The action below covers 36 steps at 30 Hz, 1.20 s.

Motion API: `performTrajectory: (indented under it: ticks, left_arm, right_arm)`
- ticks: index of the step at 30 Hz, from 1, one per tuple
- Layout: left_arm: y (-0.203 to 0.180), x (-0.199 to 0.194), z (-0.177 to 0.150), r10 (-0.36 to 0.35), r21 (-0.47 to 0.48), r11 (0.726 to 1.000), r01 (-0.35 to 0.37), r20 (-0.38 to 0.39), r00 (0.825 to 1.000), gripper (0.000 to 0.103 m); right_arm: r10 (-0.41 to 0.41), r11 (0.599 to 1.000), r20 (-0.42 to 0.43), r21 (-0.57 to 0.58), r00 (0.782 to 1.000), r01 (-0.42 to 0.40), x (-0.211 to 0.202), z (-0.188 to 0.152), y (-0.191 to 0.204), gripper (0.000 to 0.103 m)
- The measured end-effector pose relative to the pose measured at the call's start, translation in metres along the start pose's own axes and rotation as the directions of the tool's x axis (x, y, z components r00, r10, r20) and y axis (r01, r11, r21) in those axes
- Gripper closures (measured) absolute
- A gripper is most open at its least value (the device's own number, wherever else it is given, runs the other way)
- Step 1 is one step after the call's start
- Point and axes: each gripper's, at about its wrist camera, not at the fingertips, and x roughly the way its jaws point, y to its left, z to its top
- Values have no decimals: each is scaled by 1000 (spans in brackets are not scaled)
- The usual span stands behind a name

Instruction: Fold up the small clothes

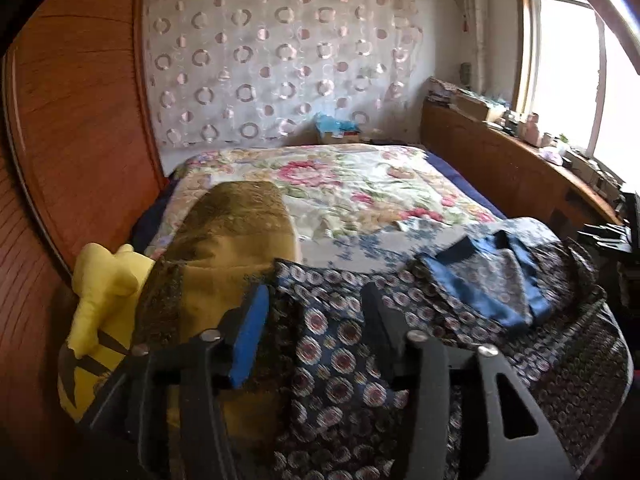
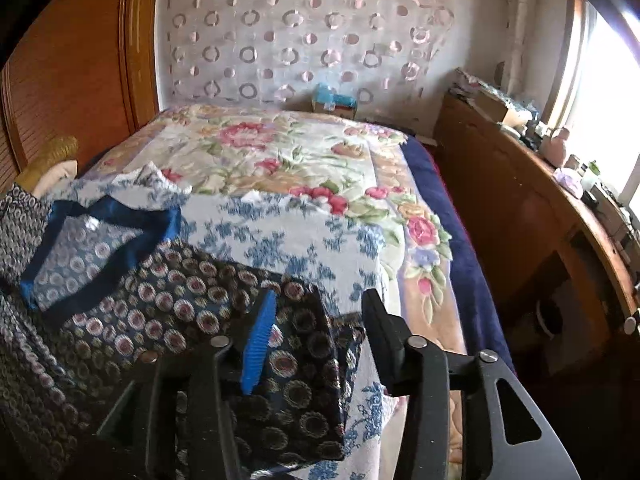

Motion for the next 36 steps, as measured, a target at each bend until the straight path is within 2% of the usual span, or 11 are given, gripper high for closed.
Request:
performTrajectory:
  ticks: [3,4,10,17,22,23,24,26,31,32,36]
  left_arm:
    - [-7,-6,-9,-23,9,1000,23,-2,1000,30]
    - [-10,-8,-12,-33,13,999,33,-5,999,30]
    - [-23,-20,-30,-30,36,999,30,4,1000,30]
    - [-29,-28,-47,-56,33,998,56,-5,998,29]
    - [-33,-30,-56,-69,22,997,70,-11,998,29]
    - [-33,-31,-57,-72,20,997,73,-10,997,29]
    - [-34,-32,-58,-74,19,997,75,-8,997,29]
    - [-36,-33,-61,-74,19,997,74,-5,997,29]
    - [-36,-38,-64,-69,13,998,69,7,998,29]
    - [-35,-40,-64,-71,9,997,71,11,997,29]
    - [-36,-49,-64,-74,6,997,74,35,997,29]
  right_arm:
    - [49,999,8,-15,999,-49,3,-6,8,53]
    - [49,999,8,-15,999,-49,3,-6,8,53]
    - [148,989,-33,-19,988,-149,29,-3,45,53]
    - [238,971,-114,24,965,-237,89,27,75,53]
    - [197,980,-182,-3,963,-201,110,36,88,53]
    - [193,980,-172,-18,966,-199,109,37,89,56]
    - [199,978,-166,-35,966,-207,108,37,92,74]
    - [207,975,-160,-53,965,-218,106,36,93,98]
    - [247,961,-66,-111,967,-253,76,28,92,100]
    - [264,959,15,-115,964,-261,49,24,86,100]
    - [300,950,161,-141,940,-279,-6,8,80,100]
